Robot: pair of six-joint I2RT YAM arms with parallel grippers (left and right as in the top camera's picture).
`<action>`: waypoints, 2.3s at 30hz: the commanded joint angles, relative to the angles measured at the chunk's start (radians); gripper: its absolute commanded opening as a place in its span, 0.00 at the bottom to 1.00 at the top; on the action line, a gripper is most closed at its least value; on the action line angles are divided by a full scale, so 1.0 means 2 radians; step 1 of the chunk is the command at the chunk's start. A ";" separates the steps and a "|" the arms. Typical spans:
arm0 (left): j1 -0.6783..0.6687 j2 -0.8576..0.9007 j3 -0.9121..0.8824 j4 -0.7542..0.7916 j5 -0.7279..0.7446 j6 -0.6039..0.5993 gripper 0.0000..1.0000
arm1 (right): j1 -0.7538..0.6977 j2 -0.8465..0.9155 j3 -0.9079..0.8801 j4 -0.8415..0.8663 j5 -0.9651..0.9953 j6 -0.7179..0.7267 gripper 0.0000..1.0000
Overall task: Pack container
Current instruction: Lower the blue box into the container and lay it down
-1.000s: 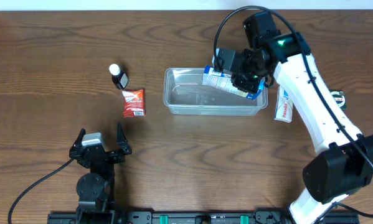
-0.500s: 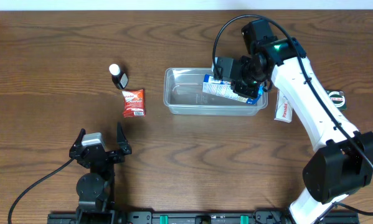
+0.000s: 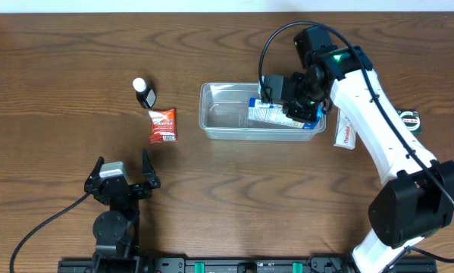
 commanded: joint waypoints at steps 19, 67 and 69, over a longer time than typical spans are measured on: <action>0.002 -0.003 -0.015 -0.009 0.000 0.005 0.98 | 0.001 -0.002 -0.022 0.012 -0.013 -0.017 0.05; 0.002 -0.003 -0.015 -0.009 0.000 0.005 0.98 | -0.008 -0.001 -0.089 0.065 -0.013 -0.030 0.04; 0.002 -0.003 -0.015 -0.009 0.000 0.005 0.98 | -0.007 0.000 -0.089 0.065 -0.013 -0.029 0.04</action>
